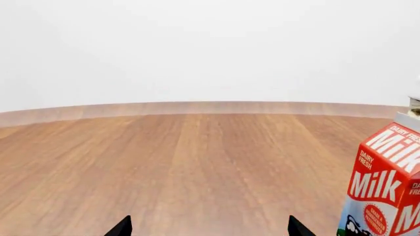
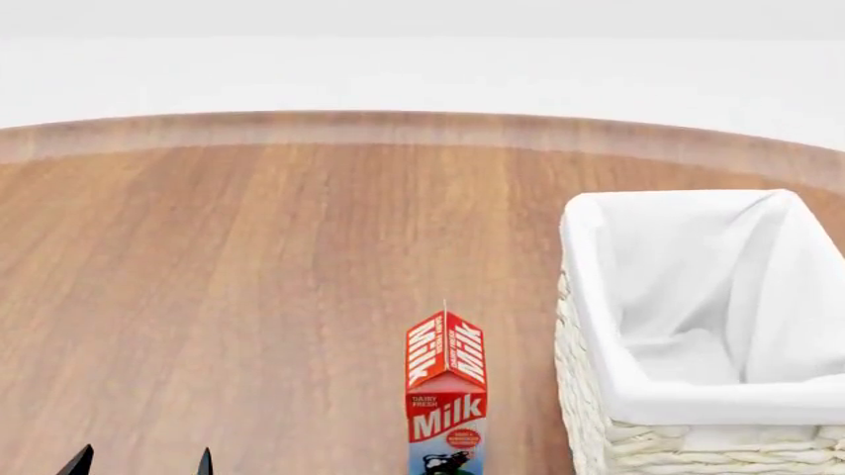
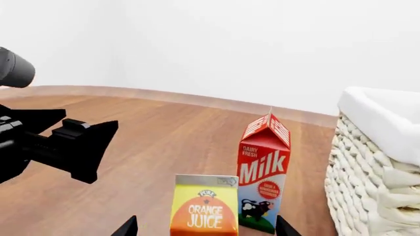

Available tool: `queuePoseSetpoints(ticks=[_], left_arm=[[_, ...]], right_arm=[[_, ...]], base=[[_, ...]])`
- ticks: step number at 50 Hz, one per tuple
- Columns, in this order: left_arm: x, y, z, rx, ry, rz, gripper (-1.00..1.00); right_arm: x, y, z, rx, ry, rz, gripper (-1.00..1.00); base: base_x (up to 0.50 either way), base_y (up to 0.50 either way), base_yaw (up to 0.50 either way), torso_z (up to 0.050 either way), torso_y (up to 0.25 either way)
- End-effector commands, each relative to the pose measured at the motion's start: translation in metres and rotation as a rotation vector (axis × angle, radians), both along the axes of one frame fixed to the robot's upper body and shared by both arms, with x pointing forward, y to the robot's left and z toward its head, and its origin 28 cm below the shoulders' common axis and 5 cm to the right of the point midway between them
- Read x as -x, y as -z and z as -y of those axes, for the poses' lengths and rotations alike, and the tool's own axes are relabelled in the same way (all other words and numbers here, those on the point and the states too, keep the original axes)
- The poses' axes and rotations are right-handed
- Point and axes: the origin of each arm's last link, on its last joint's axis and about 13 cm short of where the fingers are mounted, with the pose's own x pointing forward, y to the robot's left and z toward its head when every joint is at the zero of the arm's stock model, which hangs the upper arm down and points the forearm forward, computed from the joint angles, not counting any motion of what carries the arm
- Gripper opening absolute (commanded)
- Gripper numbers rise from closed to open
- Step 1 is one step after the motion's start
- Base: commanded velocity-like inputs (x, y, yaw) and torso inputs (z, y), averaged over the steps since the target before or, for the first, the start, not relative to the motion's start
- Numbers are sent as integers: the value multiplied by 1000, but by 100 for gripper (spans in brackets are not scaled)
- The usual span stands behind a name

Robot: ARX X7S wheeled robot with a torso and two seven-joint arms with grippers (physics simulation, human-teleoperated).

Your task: Pick up the orange juice, and put it in the basket.

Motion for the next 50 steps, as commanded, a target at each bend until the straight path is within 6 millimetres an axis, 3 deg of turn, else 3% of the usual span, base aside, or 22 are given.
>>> queuePoseSetpoints(ticks=[1,50], left_arm=[[0,0,0,0,0,0,100],[0,0,0,0,0,0,100]], right_arm=[[-1,10,-3,4,-8,-17,100],[-27,37,-15,-30,25,-63,100]], base=[[0,0,0,0,0],[0,0,0,0,0]])
